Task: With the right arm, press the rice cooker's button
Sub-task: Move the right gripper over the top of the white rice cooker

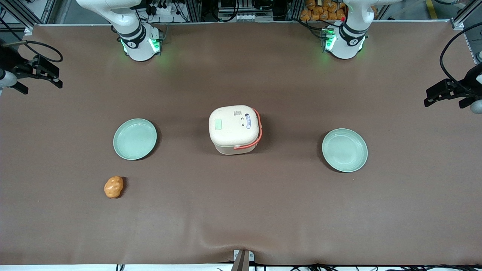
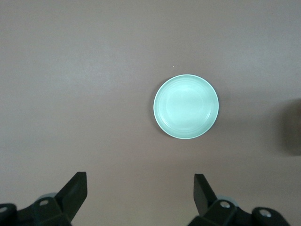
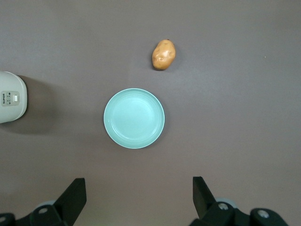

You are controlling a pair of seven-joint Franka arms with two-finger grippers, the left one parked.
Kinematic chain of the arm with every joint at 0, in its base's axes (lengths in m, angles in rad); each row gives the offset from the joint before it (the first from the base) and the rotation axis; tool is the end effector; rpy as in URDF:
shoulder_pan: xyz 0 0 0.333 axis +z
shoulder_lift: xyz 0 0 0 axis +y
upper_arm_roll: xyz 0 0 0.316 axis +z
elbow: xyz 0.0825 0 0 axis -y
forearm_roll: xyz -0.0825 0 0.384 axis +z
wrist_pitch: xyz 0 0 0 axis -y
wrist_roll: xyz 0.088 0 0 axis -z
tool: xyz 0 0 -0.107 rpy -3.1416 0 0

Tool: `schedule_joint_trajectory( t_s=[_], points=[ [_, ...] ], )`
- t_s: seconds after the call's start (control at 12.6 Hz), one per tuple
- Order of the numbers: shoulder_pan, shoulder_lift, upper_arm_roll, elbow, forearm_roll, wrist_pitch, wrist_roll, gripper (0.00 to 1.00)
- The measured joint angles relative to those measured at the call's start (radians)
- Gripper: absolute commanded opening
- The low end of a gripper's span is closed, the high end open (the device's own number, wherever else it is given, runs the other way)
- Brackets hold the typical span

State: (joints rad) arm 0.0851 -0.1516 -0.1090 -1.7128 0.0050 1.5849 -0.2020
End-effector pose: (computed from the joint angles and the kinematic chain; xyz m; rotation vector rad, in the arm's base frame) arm 0.5076 -0.0160 0.6387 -3.1101 -0.2793 -0.0391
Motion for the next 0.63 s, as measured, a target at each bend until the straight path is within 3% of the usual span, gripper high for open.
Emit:
schedule_joint_trajectory(
  t_s=[0.63],
  points=[
    [0.001,0.0,0.005,0.0,0.012,-0.002,0.025,1.0]
  ],
)
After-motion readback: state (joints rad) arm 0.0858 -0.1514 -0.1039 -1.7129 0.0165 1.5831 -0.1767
